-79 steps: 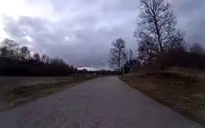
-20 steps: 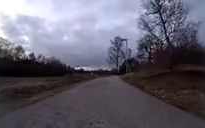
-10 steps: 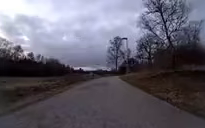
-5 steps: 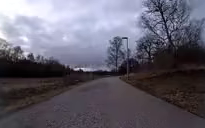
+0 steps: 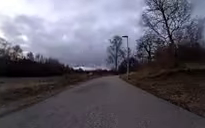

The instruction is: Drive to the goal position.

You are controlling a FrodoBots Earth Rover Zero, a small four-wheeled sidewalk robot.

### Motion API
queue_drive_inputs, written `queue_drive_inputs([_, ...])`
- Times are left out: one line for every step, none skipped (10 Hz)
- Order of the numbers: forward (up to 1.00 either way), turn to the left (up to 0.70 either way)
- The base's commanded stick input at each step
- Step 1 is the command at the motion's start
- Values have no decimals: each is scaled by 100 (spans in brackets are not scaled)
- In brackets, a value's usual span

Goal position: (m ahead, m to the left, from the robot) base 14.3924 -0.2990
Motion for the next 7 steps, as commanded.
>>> queue_drive_inputs([50, 0])
queue_drive_inputs([50, 0])
queue_drive_inputs([50, 0])
queue_drive_inputs([50, 0])
queue_drive_inputs([50, 0])
queue_drive_inputs([50, 0])
queue_drive_inputs([50, 0])
